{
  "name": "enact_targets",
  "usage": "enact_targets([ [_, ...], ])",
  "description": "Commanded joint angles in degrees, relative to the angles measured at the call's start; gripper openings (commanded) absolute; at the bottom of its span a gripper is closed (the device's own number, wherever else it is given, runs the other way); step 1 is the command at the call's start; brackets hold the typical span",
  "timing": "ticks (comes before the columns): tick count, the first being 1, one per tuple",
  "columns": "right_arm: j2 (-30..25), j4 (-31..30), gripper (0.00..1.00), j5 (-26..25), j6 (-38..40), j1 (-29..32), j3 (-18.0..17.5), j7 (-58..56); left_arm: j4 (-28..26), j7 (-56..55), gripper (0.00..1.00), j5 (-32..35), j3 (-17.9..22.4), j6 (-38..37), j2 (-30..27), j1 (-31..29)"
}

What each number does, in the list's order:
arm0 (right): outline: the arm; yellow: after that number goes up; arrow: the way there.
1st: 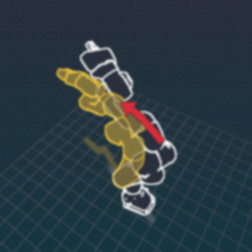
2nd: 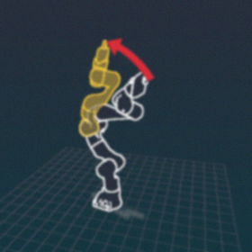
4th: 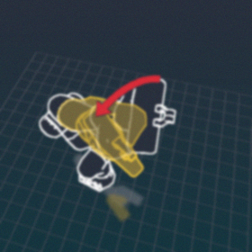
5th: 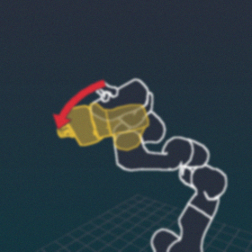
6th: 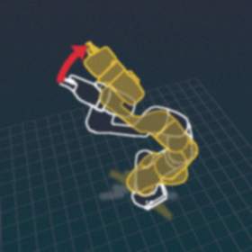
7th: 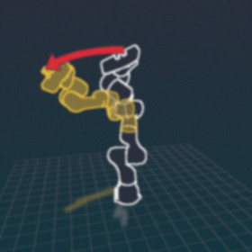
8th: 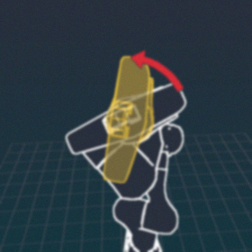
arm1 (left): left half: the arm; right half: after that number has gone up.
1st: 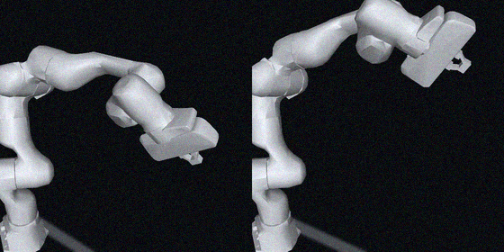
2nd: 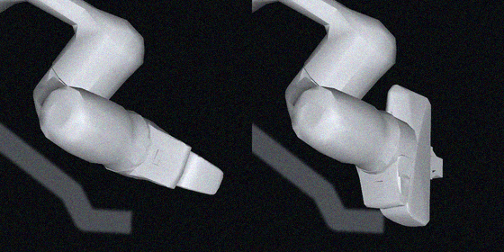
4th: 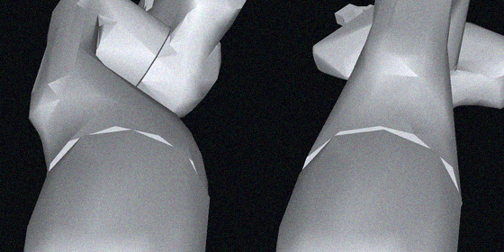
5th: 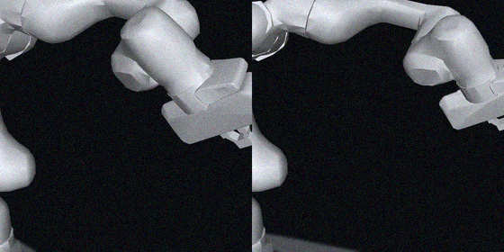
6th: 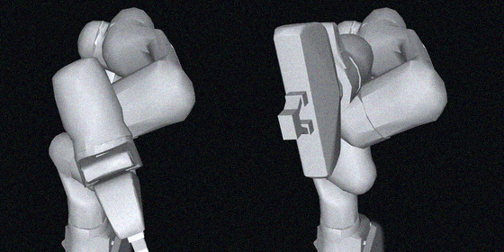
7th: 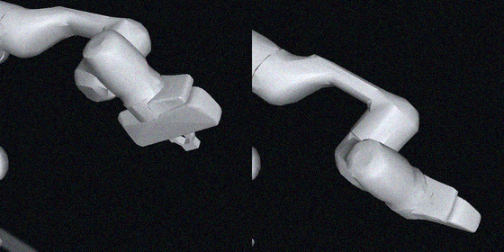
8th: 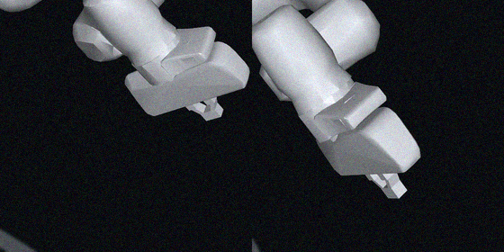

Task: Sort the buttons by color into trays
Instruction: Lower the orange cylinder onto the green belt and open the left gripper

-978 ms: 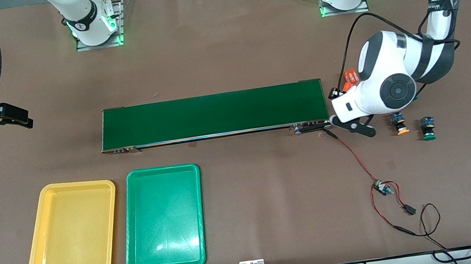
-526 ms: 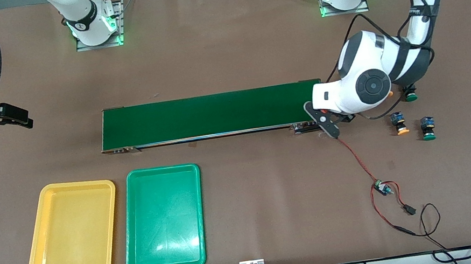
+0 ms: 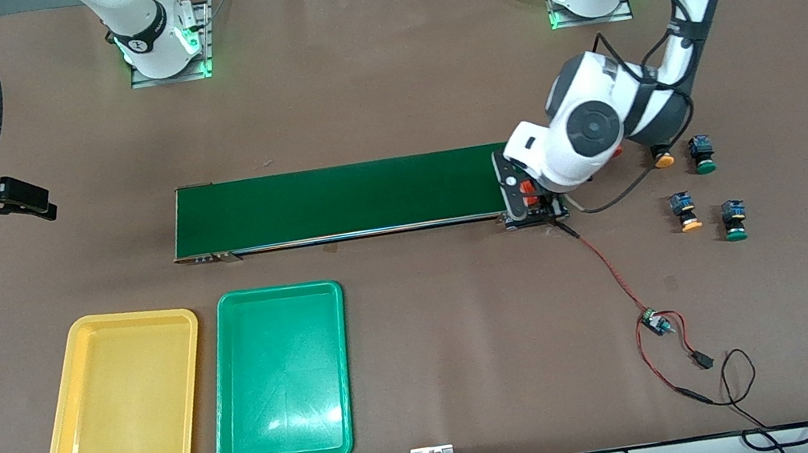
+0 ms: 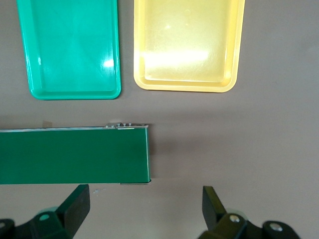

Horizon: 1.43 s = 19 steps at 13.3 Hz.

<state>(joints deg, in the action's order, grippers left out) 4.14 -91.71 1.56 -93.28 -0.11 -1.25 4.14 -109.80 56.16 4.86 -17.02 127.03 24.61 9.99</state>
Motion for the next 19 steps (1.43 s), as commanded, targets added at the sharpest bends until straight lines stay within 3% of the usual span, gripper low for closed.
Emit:
enact_targets([
  [1,-0.5,-0.6,1.0,0.8,0.0,0.2,0.1,-0.4,-2.6,4.7,0.1,2.3,-0.5,2.8,-1.7,1.9],
  [9,-0.5,-0.6,1.0,0.8,0.1,0.2,0.1,-0.5,-4.5,5.5,0.12,2.1,-2.6,2.5,-1.0,2.1],
  [10,-0.5,-0.6,1.0,0.8,0.1,0.2,0.1,-0.5,-4.5,5.5,0.49,2.1,-2.6,2.5,-0.7,2.2],
  [11,-0.5,-0.6,1.0,0.8,0.1,0.2,0.1,-0.5,-4.8,5.5,0.99,2.2,-2.6,2.5,0.0,2.1],
  [17,-0.5,-0.6,1.0,0.8,0.1,0.2,0.1,-0.5,-4.5,4.6,1.0,2.1,-2.7,0.8,-1.2,1.8],
  [19,-0.5,-0.6,1.0,0.8,0.1,0.2,0.1,-0.4,-1.9,4.3,1.0,2.0,-2.7,-1.4,-2.1,1.4],
])
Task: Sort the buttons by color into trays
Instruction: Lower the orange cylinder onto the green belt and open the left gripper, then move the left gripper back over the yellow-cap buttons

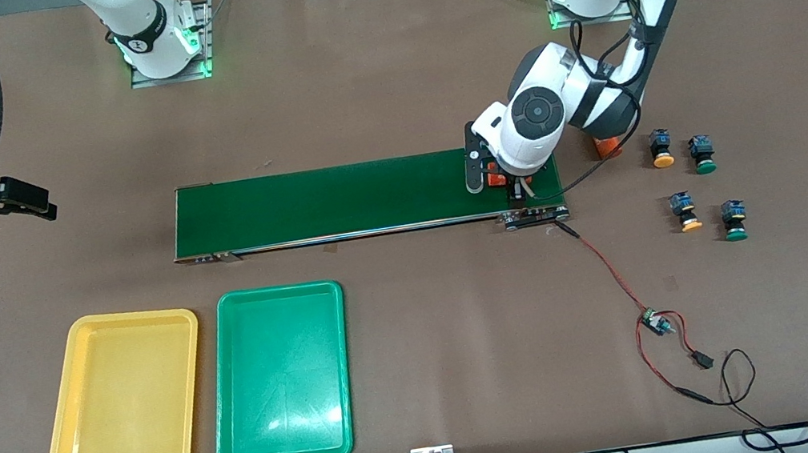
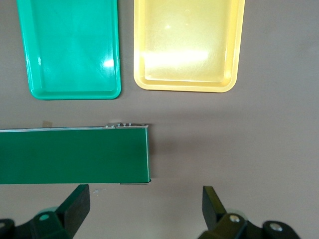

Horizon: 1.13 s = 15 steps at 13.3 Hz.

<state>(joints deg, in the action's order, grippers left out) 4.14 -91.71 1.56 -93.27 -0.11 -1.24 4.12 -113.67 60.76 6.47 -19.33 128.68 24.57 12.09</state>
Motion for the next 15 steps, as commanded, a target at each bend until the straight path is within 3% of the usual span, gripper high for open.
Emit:
enact_targets([
  [1,-0.5,-0.6,1.0,0.8,0.1,0.2,0.1,-0.5,4.7,-0.4,1.0,-0.1,-0.4,-5.9,-2.1,-0.8],
  [3,-0.5,-0.6,1.0,0.8,0.1,0.2,0.1,-0.5,10.5,-2.1,1.0,-0.4,-0.2,-12.3,-1.2,-0.8],
  [5,-0.5,-0.6,1.0,0.8,0.1,0.2,0.1,-0.5,13.2,-9.8,1.0,-0.2,0.0,-14.1,0.1,-1.3],
  [11,-0.5,-0.6,1.0,0.8,0.1,0.2,0.1,-0.5,16.2,-32.9,1.0,0.6,2.5,-16.4,0.2,-7.2],
  [15,-0.5,-0.6,1.0,0.7,0.1,0.2,0.1,-0.7,19.0,-40.1,1.0,7.0,10.3,-19.3,0.8,-7.7],
])
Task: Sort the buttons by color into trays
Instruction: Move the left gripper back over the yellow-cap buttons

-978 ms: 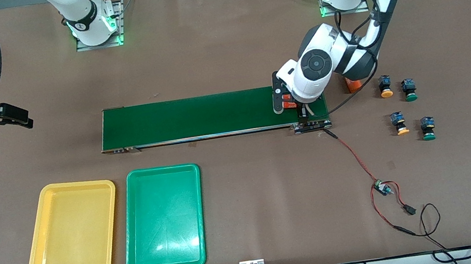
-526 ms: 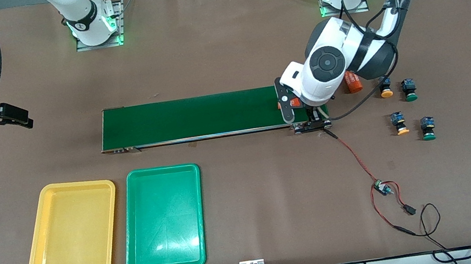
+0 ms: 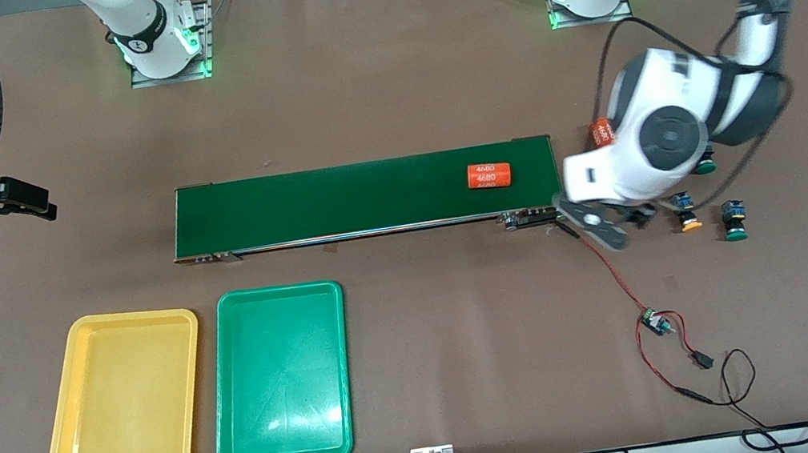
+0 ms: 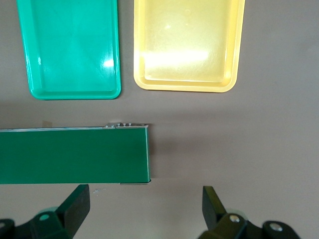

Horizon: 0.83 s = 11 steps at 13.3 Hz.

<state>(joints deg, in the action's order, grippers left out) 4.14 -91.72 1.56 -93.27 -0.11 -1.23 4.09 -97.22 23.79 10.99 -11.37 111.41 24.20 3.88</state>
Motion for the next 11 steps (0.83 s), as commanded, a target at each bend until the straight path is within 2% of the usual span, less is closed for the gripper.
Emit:
enact_targets([
  [1,-0.5,-0.6,1.0,0.7,0.1,0.2,0.0,-0.7,3.6,-2.9,1.0,3.8,4.6,-2.3,2.1,0.1],
  [2,-0.5,-0.6,1.0,0.7,0.1,0.2,0.1,-0.7,4.7,-2.8,1.0,4.0,6.6,-3.8,2.2,-0.7],
  [5,-0.5,-0.6,1.0,0.8,0.1,0.2,0.0,-0.6,13.1,-3.5,1.0,2.9,7.1,-4.4,7.2,-5.3],
  [7,-0.5,-0.6,1.0,0.8,0.1,0.2,0.0,-0.6,12.0,-5.2,1.0,1.9,7.0,-4.4,7.9,-6.9],
  [9,-0.5,-0.6,1.0,0.8,0.0,0.2,0.0,-0.6,9.7,-12.9,1.0,-5.9,7.0,-4.2,9.5,-9.8],
  [11,-0.5,-0.6,1.0,0.8,0.0,0.2,0.0,-0.6,6.4,-17.7,1.0,-6.9,7.1,-3.5,9.7,-10.1],
])
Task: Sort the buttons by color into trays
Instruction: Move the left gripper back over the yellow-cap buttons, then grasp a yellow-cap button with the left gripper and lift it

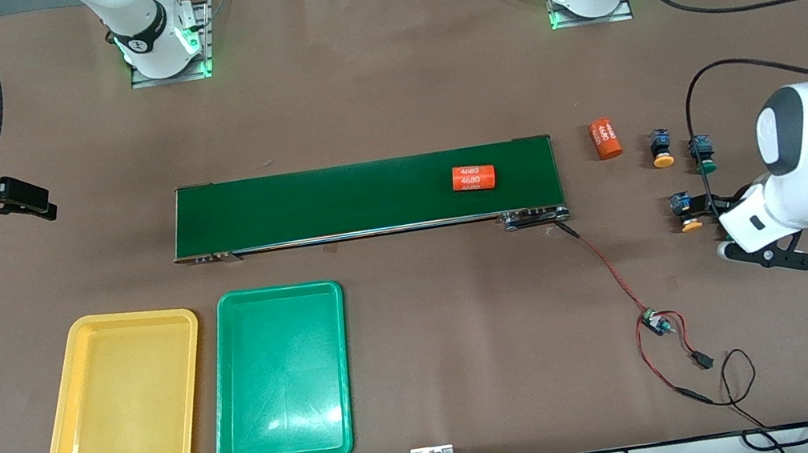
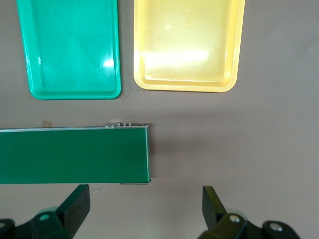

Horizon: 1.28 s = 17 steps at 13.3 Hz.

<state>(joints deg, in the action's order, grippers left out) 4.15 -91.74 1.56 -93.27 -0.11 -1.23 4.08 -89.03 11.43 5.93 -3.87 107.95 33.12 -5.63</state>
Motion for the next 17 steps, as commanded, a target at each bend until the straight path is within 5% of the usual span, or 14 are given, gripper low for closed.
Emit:
enact_targets([
  [1,-0.5,-0.6,1.0,0.8,0.0,0.2,0.0,-0.6,-3.1,-8.9,1.0,-1.9,-0.4,0.8,0.6,-0.7],
  [4,-0.5,-0.6,1.0,0.8,0.0,0.2,0.0,-0.6,-10.8,-11.0,1.0,-1.9,-0.4,9.9,-0.4,-1.0],
  [7,-0.5,-0.6,1.0,0.8,0.1,0.2,0.0,-0.6,-22.9,-11.2,1.0,-1.7,-0.3,28.2,-2.1,-2.7],
  [10,-0.5,-0.6,1.0,0.8,0.0,0.2,0.0,-0.6,-25.3,-11.3,0.99,-1.7,0.0,33.2,-2.0,-3.2],
  [15,-0.5,-0.6,1.0,0.8,0.0,0.2,0.0,-0.5,-25.3,-11.9,0.29,-1.7,0.0,29.7,-2.3,-3.5],
  [17,-0.5,-0.6,1.0,0.9,0.0,0.0,0.0,-0.2,-24.9,-12.2,0.16,-1.7,-0.3,26.9,-3.4,-4.2],
])
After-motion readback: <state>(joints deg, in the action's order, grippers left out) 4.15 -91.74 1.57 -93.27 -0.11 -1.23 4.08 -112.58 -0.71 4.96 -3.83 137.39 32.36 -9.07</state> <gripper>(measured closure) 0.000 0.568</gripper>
